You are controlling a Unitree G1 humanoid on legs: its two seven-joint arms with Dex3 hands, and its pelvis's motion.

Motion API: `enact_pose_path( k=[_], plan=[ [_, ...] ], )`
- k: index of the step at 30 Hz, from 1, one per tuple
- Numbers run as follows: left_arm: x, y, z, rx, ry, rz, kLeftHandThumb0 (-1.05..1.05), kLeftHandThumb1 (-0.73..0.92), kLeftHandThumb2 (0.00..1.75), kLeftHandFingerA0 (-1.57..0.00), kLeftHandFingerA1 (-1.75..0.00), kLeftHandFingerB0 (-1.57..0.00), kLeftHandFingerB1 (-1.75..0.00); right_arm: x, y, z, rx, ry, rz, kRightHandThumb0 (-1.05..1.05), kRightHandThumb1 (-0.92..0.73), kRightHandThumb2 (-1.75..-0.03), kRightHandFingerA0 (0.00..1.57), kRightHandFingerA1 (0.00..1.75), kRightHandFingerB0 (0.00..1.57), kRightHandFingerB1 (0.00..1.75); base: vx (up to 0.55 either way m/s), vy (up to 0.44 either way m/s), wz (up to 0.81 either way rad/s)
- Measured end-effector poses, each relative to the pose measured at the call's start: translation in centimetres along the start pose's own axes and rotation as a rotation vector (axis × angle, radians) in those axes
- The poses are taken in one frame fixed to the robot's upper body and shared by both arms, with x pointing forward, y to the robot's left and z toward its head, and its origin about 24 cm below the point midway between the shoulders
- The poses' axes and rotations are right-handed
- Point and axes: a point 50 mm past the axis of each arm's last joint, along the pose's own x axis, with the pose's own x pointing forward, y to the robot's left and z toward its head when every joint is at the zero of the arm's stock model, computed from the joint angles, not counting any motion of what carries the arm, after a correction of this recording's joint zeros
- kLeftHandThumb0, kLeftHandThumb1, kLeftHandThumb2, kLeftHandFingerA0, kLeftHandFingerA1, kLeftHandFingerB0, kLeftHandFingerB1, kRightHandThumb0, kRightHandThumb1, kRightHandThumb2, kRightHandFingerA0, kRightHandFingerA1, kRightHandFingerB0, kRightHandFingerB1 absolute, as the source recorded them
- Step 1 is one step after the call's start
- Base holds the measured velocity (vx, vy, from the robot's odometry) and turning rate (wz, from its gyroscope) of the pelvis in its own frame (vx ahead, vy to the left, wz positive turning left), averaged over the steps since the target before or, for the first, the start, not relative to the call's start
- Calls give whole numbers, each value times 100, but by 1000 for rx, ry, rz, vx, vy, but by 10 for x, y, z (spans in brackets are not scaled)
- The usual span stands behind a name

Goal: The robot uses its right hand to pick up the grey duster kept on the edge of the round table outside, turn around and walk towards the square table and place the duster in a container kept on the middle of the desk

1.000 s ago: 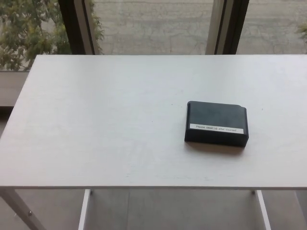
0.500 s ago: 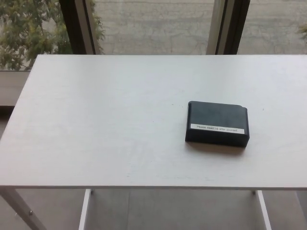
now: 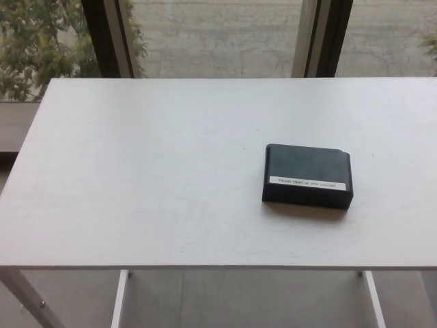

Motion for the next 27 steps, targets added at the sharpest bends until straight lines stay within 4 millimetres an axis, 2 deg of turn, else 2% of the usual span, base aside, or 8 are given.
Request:
enact_pose_path(
  k=[2,3,4,8,9,12,26,27],
  plan=[
    [0,-1,-2,-1,6,-2,3,62,106,-98,-116,-89,-92,6,-2,14,-8,-53,15,-59,-59,-58,1,27,3,17,0,0,0],
    [-1,-2,-3,-1,10,-4,3,62,106,-98,-116,-89,-92,11,-4,26,-18,-99,30,-59,-59,-58,1,27,3,17,0,0,0],
    [-1,-2,-3,-1,12,-5,5,61,107,-100,-112,-90,-92,14,-5,32,-25,-124,38,-65,-44,-84,0,19,0,19,0,0,0],
    [-1,-4,-3,0,13,-9,5,61,107,-100,-112,-90,-92,30,-8,82,-64,-295,98,-65,-44,-84,0,19,0,19,0,0,0],
    [-1,-4,-3,0,13,-10,1,65,101,-98,-116,-89,-92,32,-9,91,-71,-322,107,-67,-43,-85,2,38,3,19,0,0,0],
    [-1,-4,-4,0,15,-10,4,63,105,-97,-114,-87,-91,41,-6,128,-94,-438,150,-67,-39,-80,1,47,6,15,0,0,0],
    [-3,-3,-9,-2,32,-7,4,66,107,-96,-117,-86,-91,56,40,248,-146,-769,364,-72,-45,-82,5,51,3,29,0,0,0],
    [-3,-3,-9,-2,33,-7,5,62,113,-107,-121,-92,-96,56,44,253,-154,-778,382,-78,-47,-85,8,51,5,32,0,0,0]
  ],
)
